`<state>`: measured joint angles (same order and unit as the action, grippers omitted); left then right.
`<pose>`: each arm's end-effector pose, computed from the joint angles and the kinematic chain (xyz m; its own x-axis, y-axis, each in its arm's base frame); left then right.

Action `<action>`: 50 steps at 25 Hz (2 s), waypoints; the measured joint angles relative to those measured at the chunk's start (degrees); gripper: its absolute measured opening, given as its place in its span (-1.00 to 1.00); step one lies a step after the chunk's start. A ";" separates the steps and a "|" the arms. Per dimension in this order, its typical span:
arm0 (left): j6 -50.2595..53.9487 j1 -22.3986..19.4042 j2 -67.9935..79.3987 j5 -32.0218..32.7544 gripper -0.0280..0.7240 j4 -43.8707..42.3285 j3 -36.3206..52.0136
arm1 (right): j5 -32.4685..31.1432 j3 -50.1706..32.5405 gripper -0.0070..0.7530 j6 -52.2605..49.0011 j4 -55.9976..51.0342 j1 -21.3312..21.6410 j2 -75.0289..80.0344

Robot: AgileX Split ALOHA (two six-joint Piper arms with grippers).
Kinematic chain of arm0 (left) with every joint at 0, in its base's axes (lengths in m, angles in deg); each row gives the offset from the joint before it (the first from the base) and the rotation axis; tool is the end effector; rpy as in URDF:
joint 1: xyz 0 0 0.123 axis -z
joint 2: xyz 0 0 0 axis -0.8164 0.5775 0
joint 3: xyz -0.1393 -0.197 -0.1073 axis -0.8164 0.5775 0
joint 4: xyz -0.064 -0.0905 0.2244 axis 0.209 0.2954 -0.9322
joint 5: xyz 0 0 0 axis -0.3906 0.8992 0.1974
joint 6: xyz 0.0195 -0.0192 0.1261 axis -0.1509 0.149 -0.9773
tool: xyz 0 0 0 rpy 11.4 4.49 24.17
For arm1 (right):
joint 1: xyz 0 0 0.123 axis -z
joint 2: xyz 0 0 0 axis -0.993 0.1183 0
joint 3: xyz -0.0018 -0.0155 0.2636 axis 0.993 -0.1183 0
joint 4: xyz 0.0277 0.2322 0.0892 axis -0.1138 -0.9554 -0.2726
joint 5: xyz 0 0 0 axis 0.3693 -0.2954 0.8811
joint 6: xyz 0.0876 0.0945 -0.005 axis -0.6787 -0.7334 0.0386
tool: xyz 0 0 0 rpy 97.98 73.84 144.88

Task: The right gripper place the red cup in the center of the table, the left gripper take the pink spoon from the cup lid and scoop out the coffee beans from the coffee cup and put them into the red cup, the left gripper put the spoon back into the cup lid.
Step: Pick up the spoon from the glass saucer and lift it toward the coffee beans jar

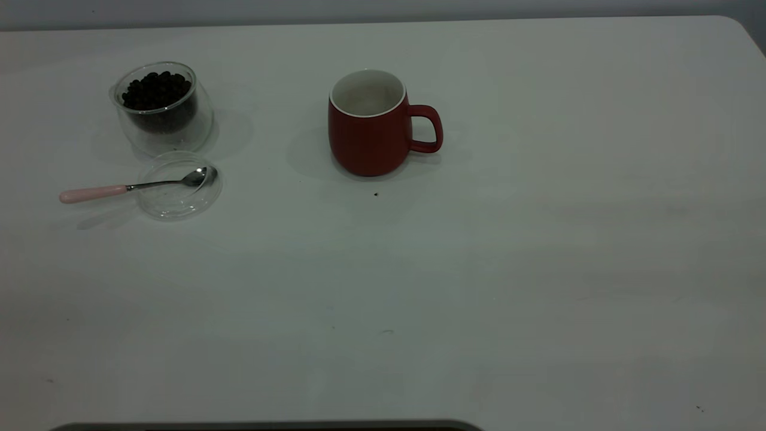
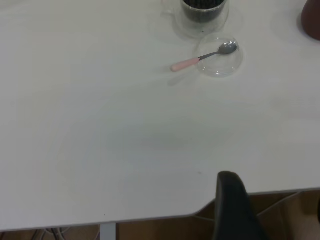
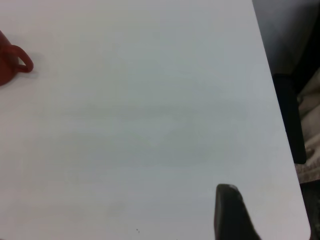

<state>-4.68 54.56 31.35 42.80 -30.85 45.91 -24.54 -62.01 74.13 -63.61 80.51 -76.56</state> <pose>0.0426 -0.0044 0.2473 -0.5182 0.0604 -0.8531 0.0591 0.9976 0.0347 0.0509 -0.0032 0.2420 -0.5589 0.0185 -0.8290 0.0134 0.9998 0.0132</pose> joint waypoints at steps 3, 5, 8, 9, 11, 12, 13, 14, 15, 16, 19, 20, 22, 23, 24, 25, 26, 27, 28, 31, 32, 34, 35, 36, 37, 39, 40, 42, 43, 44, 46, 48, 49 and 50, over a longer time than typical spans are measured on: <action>0.00 0.00 0.00 0.00 0.28 0.00 0.00 | 0.00 0.00 0.09 0.00 0.00 0.00 -0.05; 0.38 0.00 0.00 -0.19 0.28 0.00 0.00 | 0.00 0.00 0.06 0.00 0.00 0.00 -0.05; 3.64 0.00 3.51 -2.58 0.28 0.00 -0.97 | 0.00 0.00 0.02 0.00 0.00 0.00 -0.05; 4.85 0.00 5.74 -4.29 0.28 0.00 -1.45 | 0.00 0.00 0.01 0.00 0.00 0.00 -0.05; 7.06 0.00 12.72 -7.89 0.28 0.42 -2.66 | 0.00 0.00 -0.01 0.00 0.00 0.00 -0.05; 7.57 0.00 16.02 -10.21 0.28 0.91 -3.08 | 0.00 0.00 -0.02 0.00 0.00 0.00 -0.05; 7.82 0.00 20.13 -12.55 0.28 1.34 -3.59 | 0.00 0.00 -0.03 0.00 0.00 0.00 -0.05; 8.04 0.00 24.28 -14.94 0.28 1.83 -4.14 | 0.00 0.00 -0.04 0.00 0.00 0.00 -0.05; 8.12 0.00 27.80 -16.92 0.28 2.13 -4.80 | 0.00 0.00 -0.06 0.00 0.00 0.00 -0.05; 8.24 0.00 32.77 -19.05 0.28 2.35 -5.71 | -0.05 0.00 -0.07 0.00 0.00 0.00 -0.05; 8.91 0.00 44.20 -23.45 0.28 2.49 -9.44 | -0.05 0.00 -0.09 0.00 0.00 0.00 -0.05; 9.21 0.00 48.26 -24.71 0.28 2.49 -10.73 | -0.05 0.00 -0.11 0.00 0.00 0.00 -0.05; 9.56 -0.15 55.38 -26.92 0.28 2.44 -13.76 | -0.05 0.00 -0.13 0.00 0.00 0.00 -0.05; 9.56 -0.58 59.76 -27.73 0.28 2.44 -15.10 | -0.11 0.00 -0.13 0.00 0.00 0.00 -0.05; 9.50 -1.25 62.87 -28.12 0.28 2.49 -16.78 | -0.10 0.00 -0.15 0.00 0.00 0.00 -0.05; 9.25 -2.41 66.63 -28.39 0.28 2.49 -18.40 | -0.10 0.00 -0.16 0.00 0.00 0.00 -0.05; 9.06 -3.86 69.78 -28.62 0.28 2.61 -19.87 | -0.10 0.00 -0.17 0.00 0.00 0.00 -0.05; 8.99 -5.55 74.24 -28.88 0.28 2.87 -21.22 | -0.10 0.00 -0.18 0.00 0.00 0.00 -0.05; 8.85 -7.01 77.42 -29.27 0.28 3.25 -22.28 | -0.10 0.00 -0.20 0.00 0.00 0.00 -0.05; 7.72 -11.99 88.63 -30.15 0.28 5.83 -25.49 | -0.10 0.00 -0.24 0.00 0.00 0.00 -0.05; 6.59 -13.22 91.52 -30.45 0.28 7.22 -26.46 | -0.10 0.00 -0.26 0.00 0.00 0.00 -0.05; 3.78 -15.97 97.41 -31.37 0.28 10.23 -27.99 | -0.10 0.00 -0.29 0.00 0.00 0.00 -0.05; 1.82 -17.05 100.35 -31.95 0.28 11.73 -28.73 | -0.10 0.00 -0.31 0.00 0.00 0.00 -0.05; -0.58 -18.52 103.08 -32.31 0.28 13.62 -29.45 | -0.10 0.00 -0.33 0.00 0.00 0.00 -0.05; -3.64 -19.55 105.20 -32.68 0.28 15.70 -29.99 | -0.10 0.00 -0.34 0.00 0.00 0.00 -0.05; -11.47 -21.56 109.69 -33.06 0.27 20.61 -31.10 | -0.10 0.00 -0.36 0.00 0.00 0.00 -0.05; -16.85 -22.53 111.34 -33.02 0.27 24.04 -31.51 | -0.10 0.00 -0.36 0.00 0.00 0.00 -0.05; -28.01 -24.14 114.94 -32.72 0.26 31.58 -32.00 | -0.10 0.00 -0.36 0.00 0.00 0.00 -0.05; -35.30 -25.13 116.68 -32.40 0.24 36.80 -32.27 | -0.10 0.00 -0.36 0.00 0.00 0.00 -0.05; -40.25 -25.83 118.46 -31.95 0.23 40.53 -32.40 | -0.10 0.00 -0.36 0.00 0.00 0.00 -0.05; -49.84 -27.28 121.82 -30.57 0.19 48.58 -32.53 | -0.10 0.00 -0.36 0.00 0.00 0.00 -0.05; -57.28 -28.80 125.38 -27.75 0.16 55.99 -33.03 | -0.10 0.00 -0.36 0.00 0.00 0.00 -0.05; -60.50 -29.33 127.33 -25.91 0.14 58.52 -33.35 | -0.10 0.00 -0.36 0.00 0.00 0.00 -0.05; -63.17 -29.82 129.09 -24.08 0.13 60.64 -33.68 | -0.10 0.00 -0.36 0.00 0.00 0.00 -0.05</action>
<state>-67.85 24.74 160.45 18.72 29.78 12.22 -24.64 -62.01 74.13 -63.61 80.51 -76.61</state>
